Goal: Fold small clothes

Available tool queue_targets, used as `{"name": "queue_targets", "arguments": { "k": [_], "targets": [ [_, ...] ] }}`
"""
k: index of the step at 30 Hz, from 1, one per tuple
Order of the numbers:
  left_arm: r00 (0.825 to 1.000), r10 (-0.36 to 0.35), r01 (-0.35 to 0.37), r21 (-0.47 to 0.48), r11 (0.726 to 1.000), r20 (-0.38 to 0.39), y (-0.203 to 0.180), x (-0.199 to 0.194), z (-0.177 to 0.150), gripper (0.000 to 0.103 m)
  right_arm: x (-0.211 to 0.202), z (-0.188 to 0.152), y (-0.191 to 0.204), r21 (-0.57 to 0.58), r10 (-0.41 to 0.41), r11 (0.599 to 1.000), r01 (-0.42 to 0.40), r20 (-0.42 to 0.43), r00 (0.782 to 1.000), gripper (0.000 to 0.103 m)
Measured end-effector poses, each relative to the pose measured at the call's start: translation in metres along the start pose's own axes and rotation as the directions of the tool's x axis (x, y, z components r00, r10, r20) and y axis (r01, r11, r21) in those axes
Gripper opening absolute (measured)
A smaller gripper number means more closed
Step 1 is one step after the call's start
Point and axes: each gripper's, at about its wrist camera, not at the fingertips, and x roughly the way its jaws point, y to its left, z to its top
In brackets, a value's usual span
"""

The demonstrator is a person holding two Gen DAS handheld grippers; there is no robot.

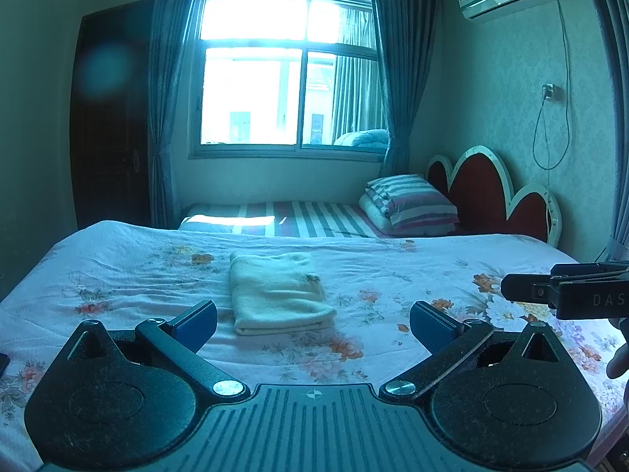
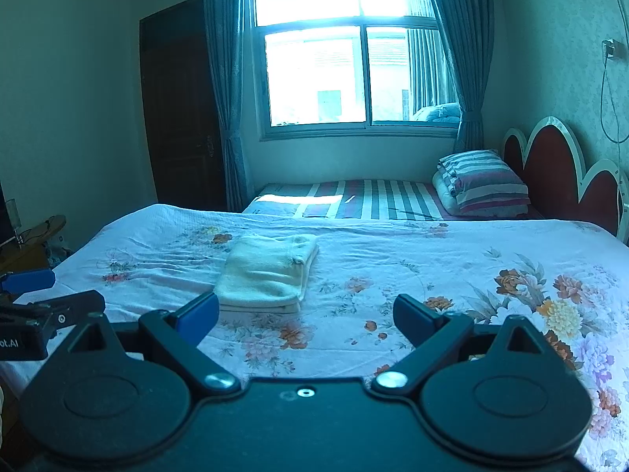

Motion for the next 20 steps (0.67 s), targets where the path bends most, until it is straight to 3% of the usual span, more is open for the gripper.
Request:
{"name": "queue_targets", "arguments": {
  "k": [20],
  "targets": [
    [1.000, 0.005, -0.005, 0.004, 1.000, -0.009, 0.0087, 0.0014, 0.0017, 0.103, 0.0033, 0.0010, 0.0010, -0.004, 0.009, 1.000, -0.009, -0.001, 1.000, 0.096]
  ]
}}
